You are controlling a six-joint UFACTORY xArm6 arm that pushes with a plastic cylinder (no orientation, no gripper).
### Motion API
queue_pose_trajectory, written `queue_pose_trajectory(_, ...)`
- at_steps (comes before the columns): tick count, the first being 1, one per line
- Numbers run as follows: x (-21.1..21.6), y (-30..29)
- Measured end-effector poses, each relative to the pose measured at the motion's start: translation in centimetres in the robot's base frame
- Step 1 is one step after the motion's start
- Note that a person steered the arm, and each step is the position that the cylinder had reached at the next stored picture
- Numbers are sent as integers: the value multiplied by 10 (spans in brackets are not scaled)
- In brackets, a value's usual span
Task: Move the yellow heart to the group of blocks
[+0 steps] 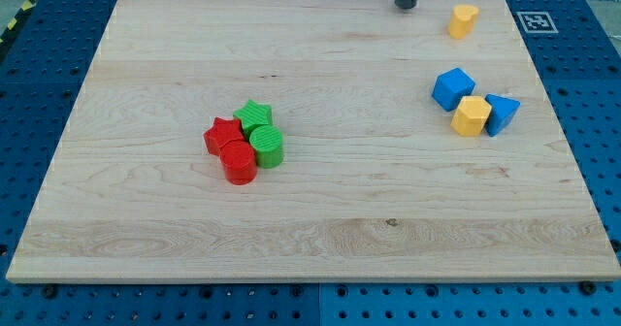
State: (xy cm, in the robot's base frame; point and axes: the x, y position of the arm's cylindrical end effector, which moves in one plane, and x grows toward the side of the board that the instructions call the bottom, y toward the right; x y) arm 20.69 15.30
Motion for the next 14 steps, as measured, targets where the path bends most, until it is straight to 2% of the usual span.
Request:
queue_pose_trajectory(1, 0, 28)
queue_pose_trajectory(3, 91, 36)
queue_pose_trajectory(4, 82, 27)
queue_pose_trajectory(5, 40, 5)
queue_pose_trajectory(6, 8, 11)
queue_pose_trajectory(7, 4, 66)
queue_pose_trajectory(8, 40, 103)
queue_pose_trajectory(9, 71, 83)
queue_pose_trajectory(11, 34, 65)
queue_pose_trajectory(13, 107, 61)
queue_pose_trajectory(14, 110, 70)
